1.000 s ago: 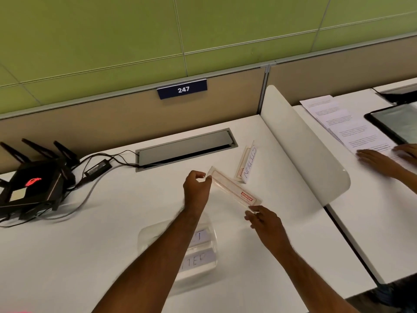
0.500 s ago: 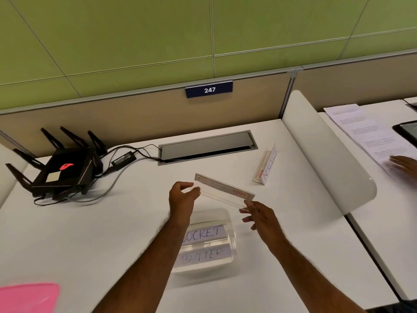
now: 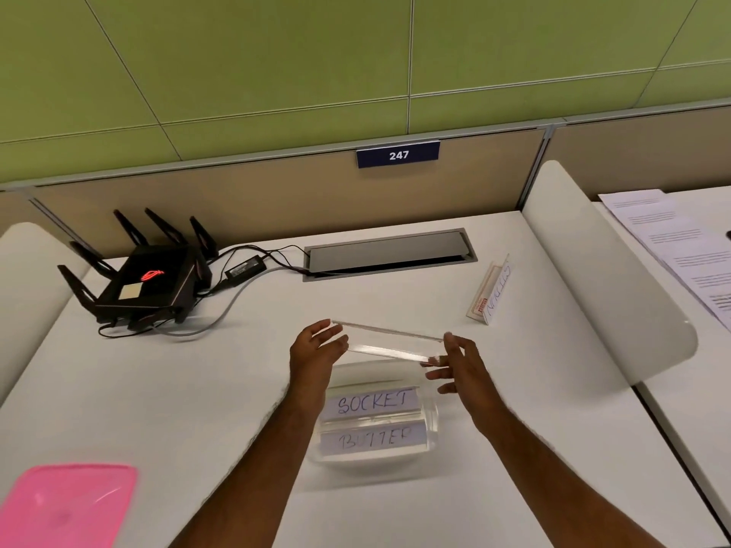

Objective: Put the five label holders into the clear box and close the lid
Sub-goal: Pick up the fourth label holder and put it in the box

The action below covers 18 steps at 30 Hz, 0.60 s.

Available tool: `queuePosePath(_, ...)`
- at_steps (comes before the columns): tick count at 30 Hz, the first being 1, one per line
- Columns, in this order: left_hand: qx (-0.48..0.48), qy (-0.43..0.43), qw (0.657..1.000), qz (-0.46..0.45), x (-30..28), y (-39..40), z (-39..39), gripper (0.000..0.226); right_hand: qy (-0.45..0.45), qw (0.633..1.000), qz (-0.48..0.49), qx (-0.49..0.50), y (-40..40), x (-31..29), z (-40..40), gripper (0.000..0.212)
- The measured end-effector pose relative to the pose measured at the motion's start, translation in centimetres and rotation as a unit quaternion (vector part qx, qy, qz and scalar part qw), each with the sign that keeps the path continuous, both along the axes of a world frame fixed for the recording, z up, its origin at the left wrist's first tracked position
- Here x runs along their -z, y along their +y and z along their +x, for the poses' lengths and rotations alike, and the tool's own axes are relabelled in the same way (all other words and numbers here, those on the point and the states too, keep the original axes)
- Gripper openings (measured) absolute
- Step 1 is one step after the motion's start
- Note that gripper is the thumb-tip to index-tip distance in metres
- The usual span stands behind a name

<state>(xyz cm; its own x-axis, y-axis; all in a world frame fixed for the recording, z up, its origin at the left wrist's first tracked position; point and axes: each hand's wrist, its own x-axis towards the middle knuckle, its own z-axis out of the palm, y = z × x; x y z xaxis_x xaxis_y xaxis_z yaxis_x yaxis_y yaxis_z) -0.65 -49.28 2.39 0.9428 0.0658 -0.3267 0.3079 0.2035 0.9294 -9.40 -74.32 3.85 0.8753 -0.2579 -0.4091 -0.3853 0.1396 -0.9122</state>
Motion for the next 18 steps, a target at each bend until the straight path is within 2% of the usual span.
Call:
queuePosePath(6, 0.021, -0.041, 0.998, 0.034, -0.4, 1.5, -0.8, 0.044, -0.034, 0.998, -0.011, -0.05, 0.2, -0.6, 0.6, 0.049)
queuePosePath(9, 0.037, -0.052, 0.996, 0.062, -0.8, 2.1, -1.1, 0.046, -0.05, 0.997, -0.007, -0.059, 0.2, -0.9, 0.6, 0.043)
queuePosePath(15, 0.093, -0.079, 0.983, 0.138, -1.3, 3.7, -1.9, 0.072, -0.075, 0.993, -0.048, -0.074, -0.4, -1.0, 0.6, 0.038)
queuePosePath(18, 0.087, -0.088, 0.981, 0.147, -1.3, 4.3, -2.3, 0.059, -0.078, 0.991, -0.055, -0.094, -0.6, -0.7, 0.7, 0.041)
